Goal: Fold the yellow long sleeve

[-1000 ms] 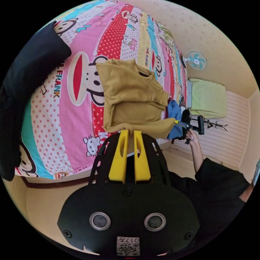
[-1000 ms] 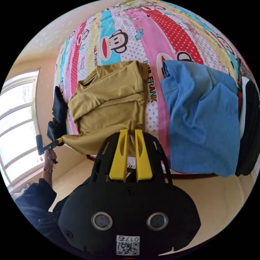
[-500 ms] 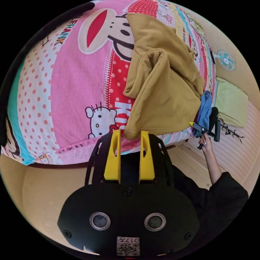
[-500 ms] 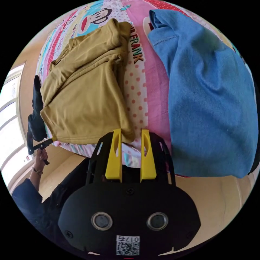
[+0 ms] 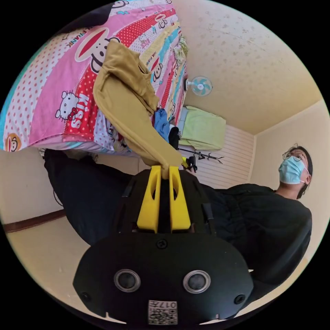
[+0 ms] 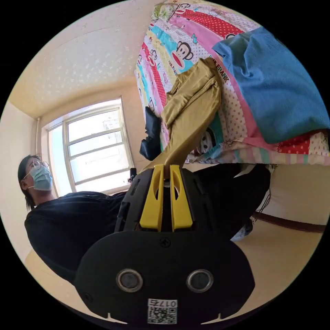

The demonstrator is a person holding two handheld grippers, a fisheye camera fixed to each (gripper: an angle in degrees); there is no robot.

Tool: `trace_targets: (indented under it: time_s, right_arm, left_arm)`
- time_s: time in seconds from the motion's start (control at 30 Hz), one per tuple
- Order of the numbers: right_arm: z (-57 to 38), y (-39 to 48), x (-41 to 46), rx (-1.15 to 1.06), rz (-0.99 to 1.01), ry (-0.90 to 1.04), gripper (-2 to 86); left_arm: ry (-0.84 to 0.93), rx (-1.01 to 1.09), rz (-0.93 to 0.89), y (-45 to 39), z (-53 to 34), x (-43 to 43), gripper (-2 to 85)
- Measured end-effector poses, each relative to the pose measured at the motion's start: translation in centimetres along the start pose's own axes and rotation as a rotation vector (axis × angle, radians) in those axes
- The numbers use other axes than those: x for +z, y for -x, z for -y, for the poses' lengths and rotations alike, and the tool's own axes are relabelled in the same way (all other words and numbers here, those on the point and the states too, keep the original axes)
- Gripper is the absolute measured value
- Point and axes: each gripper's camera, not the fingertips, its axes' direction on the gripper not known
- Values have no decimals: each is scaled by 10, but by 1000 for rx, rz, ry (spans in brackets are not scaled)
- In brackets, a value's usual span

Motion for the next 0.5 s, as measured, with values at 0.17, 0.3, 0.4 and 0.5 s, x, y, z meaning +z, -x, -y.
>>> trace_targets:
  time_s: [0.17,0.3,0.4,0.5]
  right_arm:
    - [61,-12,-7,-4,177,-161,34]
    - [198,16,15,-84,23,-191,44]
    - [277,32,29,-27,-120,-274,61]
    - [303,56,43,-8,-206,-342,71]
  left_arm:
    - [-213,-19,-78,1,83,-31,47]
    - [-253,27,-45,1,206,-28,51]
    - [-326,-8,29,9,297,-32,85]
    - [-435,-52,156,20,331,-39,108]
